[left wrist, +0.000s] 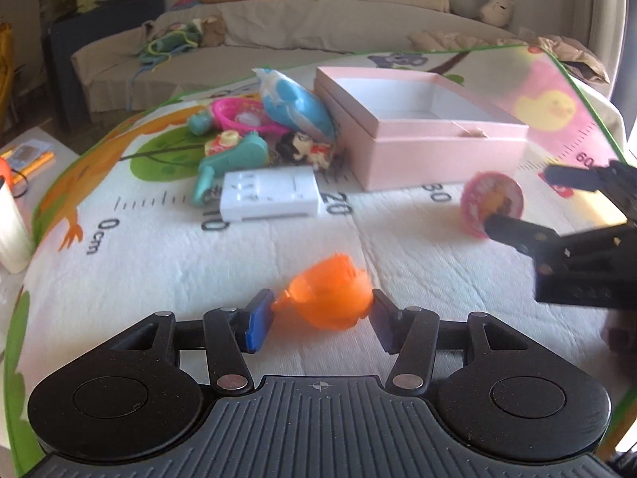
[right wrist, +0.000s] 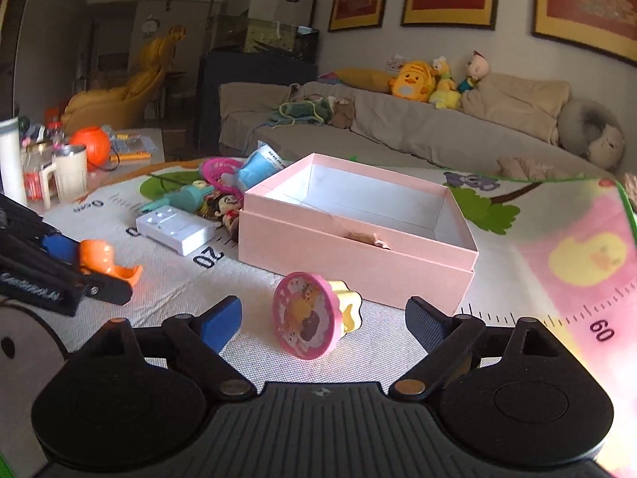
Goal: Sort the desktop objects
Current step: 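Grasp the yellow-pink cup toy with the right tool while the left tool grasps the orange toy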
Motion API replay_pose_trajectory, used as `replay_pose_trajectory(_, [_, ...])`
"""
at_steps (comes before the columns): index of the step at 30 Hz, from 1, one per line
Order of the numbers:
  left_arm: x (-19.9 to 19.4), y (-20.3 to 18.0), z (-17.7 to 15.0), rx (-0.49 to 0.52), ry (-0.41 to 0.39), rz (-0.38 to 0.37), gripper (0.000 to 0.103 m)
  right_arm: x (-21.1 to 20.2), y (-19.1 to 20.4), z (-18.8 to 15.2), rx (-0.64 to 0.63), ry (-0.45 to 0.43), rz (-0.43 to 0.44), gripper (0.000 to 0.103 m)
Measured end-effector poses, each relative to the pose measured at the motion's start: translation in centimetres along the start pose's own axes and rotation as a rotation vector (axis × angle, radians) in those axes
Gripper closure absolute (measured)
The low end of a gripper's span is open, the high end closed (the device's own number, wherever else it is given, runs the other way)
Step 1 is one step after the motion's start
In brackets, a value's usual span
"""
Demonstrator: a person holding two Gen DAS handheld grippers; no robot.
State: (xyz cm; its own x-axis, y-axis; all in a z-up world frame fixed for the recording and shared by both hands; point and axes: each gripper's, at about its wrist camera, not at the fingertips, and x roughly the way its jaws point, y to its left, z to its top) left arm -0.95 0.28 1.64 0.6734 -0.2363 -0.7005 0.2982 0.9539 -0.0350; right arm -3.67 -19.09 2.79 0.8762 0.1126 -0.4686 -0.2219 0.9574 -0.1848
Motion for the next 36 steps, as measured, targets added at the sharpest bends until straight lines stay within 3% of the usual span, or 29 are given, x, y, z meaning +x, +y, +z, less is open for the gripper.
replay_pose_trajectory(2, [-0.5, -0.1, -0.8, 0.005, -0.005, 0.006, 0.042, 0.8, 0.7, 0.4, -0.024, 0.025, -0.013, 0.009])
replay_pose_trajectory(5, [-0.9, -0.2, -0.8, 0.007, -0.008, -0.006, 0.022, 2.3, 0.8, 1.1, -0.004, 0.065, -0.013, 0.009])
replay_pose_trajectory(7, [-0.7, -0.2, -0.6, 0.004, -0.004, 0.002, 0.022, 3.3, 0.4, 1.4, 0.032, 0.085, -0.008, 0.01])
replay_pose_trajectory(8, [-0.4, -0.1, -0.5, -0.002, -0.002, 0.009, 0.023, 3.7, 0.3, 1.5, 0.047, 0.095, -0.006, 0.012])
replay_pose_trajectory(9, [-0.2, 0.0, -0.4, -0.011, -0.001, 0.016, 0.024, 4.2, 0.0, 1.6, 0.063, 0.109, -0.004, 0.023])
replay_pose_trajectory(10, [0.1, 0.1, -0.3, -0.019, 0.002, 0.021, 0.025, 4.5, -0.4, 1.7, 0.079, 0.125, -0.006, 0.04])
replay_pose_trajectory(11, [0.3, 0.2, -0.1, -0.032, 0.005, 0.028, 0.027, 4.7, -0.7, 1.8, 0.098, 0.145, -0.003, 0.041])
replay_pose_trajectory(13, [0.5, 0.3, 0.2, -0.038, -0.005, 0.038, 0.034, 4.3, -1.4, 1.8, 0.141, 0.164, 0.012, 0.042])
replay_pose_trajectory(15, [0.6, 0.3, 0.5, -0.039, -0.009, 0.037, 0.052, 3.4, -1.9, 1.8, 0.154, 0.172, 0.039, 0.042])
replay_pose_trajectory(16, [0.4, 0.2, 0.6, -0.036, -0.006, 0.03, 0.054, 2.6, -2.2, 1.8, 0.157, 0.177, 0.057, 0.042])
replay_pose_trajectory(20, [-1.2, -1.2, 0.4, 0.026, -0.029, -0.003, 0.055, -0.5, -3.8, 2.0, 0.192, 0.216, 0.158, 0.042])
replay_pose_trajectory(23, [-3.1, -2.5, 1.8, 0.074, -0.092, -0.054, 0.055, -3.2, -5.1, 3.1, 0.201, 0.211, 0.214, 0.042])
replay_pose_trajectory(27, [-3.7, -4.4, 6.7, 0.155, -0.215, -0.086, 0.055, -5.9, -7.7, 6.9, 0.198, 0.1, 0.192, 0.042])
replay_pose_trajectory(31, [-1.0, -6.5, 12.7, 0.199, -0.326, -0.069, 0.054, -3.7, -10.4, 11.5, 0.203, 0.016, 0.113, 0.042])
replay_pose_trajectory(32, [0.0, -6.7, 14.1, 0.192, -0.338, -0.075, 0.042, -2.4, -11.2, 12.7, 0.218, -0.003, 0.093, 0.042])
replay_pose_trajectory(33, [1.0, -6.6, 15.1, 0.182, -0.331, -0.08, 0.023, -1.0, -11.9, 13.8, 0.236, -0.021, 0.089, 0.04])
replay_pose_trajectory(34, [1.7, -6.3, 15.7, 0.162, -0.322, -0.072, 0.018, 0.3, -12.6, 14.6, 0.259, -0.021, 0.099, 0.032])
replay_pose_trajectory(36, [2.0, -5.2, 15.5, 0.113, -0.31, -0.05, 0.014, 2.2, -13.8, 15.3, 0.338, -0.011, 0.094, 0.029])
